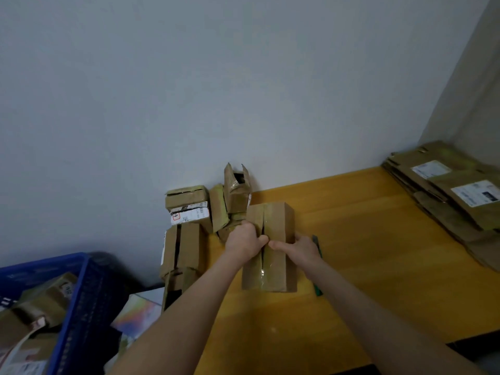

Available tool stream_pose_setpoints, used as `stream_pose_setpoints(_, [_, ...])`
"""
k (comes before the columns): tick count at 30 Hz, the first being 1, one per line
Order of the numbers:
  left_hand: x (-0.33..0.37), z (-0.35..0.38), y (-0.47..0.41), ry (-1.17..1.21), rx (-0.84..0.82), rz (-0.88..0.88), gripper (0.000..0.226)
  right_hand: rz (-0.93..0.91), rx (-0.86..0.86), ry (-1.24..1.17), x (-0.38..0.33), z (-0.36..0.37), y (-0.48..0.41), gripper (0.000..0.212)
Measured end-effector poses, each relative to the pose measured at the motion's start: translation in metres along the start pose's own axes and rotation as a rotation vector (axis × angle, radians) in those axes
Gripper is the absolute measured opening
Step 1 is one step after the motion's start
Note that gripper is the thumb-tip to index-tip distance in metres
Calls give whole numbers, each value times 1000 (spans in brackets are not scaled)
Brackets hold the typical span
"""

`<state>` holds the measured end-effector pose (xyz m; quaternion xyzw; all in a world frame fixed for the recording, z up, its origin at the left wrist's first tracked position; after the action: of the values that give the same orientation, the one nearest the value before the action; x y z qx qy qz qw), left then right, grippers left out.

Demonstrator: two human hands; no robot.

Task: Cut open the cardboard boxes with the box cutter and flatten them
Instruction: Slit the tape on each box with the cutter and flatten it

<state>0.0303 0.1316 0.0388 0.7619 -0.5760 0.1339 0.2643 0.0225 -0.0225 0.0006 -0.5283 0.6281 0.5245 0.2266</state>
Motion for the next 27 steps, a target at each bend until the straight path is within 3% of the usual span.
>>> stream_pose_setpoints(8, [5, 3, 2, -17, -64, 51, 36, 53, -30, -97, 14, 2, -1, 61])
stream_pose_setpoints(10, [2, 0, 2, 82, -96, 47, 24, 91, -64, -139, 23, -1, -2, 63])
stream_pose_setpoints(13, [-15, -6, 1, 412, -149, -10, 12, 159, -146, -237, 39, -10, -2, 68])
stream_pose_setpoints(20, [-8, -10, 18, 681, -191, 7, 18, 121, -133, -273, 44, -19, -1, 76])
stream_pose_setpoints(22, [-5, -11, 17, 642, -126, 18, 23, 56, -21, -139, 36, -28, -4, 89])
stream_pose_setpoints(25, [10, -11, 18, 495, -14, 66, 28, -71, 207, 152, 12, -40, -4, 77])
stream_pose_setpoints(27, [21, -13, 20, 400, 48, 104, 32, -72, 220, 238, 4, -36, -5, 92])
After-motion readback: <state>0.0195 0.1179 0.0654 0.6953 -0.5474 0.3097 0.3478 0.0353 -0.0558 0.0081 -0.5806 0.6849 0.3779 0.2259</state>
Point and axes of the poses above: each hand's wrist, its own y-axis away from the middle knuckle, its own z-axis out of the palm, x = y × z, the point moved 9 cm from there along -y, towards the middle knuckle, and after that the axes turned 8 degrees about y, right-handed, at the moved point
